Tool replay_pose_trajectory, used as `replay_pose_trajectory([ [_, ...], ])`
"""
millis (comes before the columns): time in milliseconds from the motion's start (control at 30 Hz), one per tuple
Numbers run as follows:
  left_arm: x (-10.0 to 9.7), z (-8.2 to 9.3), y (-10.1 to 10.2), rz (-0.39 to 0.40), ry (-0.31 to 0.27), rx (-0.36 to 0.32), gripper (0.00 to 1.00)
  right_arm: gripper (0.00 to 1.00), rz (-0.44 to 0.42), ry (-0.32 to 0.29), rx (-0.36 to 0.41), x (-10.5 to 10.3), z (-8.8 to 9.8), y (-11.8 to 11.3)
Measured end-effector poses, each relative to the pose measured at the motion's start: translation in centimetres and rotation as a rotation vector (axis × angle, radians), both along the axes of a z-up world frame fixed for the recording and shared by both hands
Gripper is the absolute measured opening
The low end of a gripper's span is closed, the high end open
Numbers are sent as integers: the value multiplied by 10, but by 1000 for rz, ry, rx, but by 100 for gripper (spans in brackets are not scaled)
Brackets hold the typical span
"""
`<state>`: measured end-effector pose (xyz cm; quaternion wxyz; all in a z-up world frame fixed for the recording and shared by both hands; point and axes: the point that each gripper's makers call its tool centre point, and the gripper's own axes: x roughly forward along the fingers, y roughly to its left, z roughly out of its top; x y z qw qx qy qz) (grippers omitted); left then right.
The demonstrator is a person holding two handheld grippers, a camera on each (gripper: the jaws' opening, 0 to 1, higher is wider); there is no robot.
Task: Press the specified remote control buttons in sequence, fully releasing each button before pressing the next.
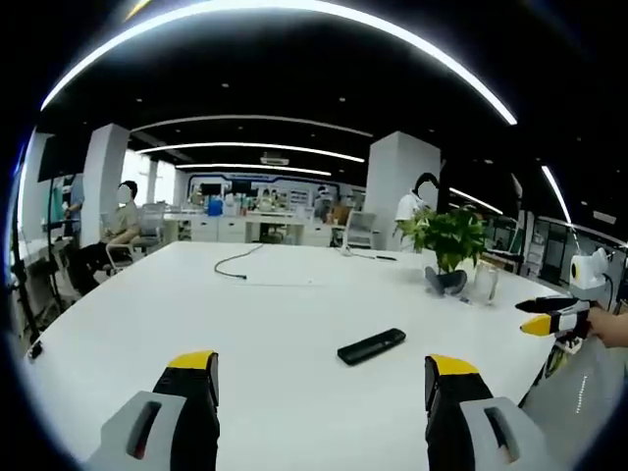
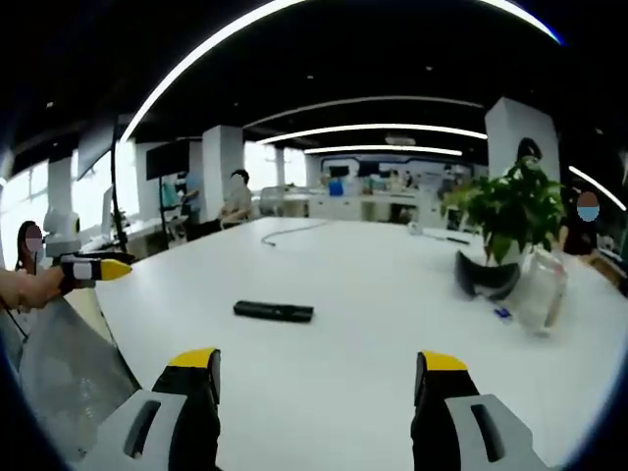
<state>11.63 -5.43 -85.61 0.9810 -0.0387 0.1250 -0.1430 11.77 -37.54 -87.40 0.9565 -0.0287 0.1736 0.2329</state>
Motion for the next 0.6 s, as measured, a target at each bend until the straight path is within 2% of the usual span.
replay_pose_trajectory([
  [600,0,3,2,10,-14,-15,89,79,13,14,-36,-2,-3,3],
])
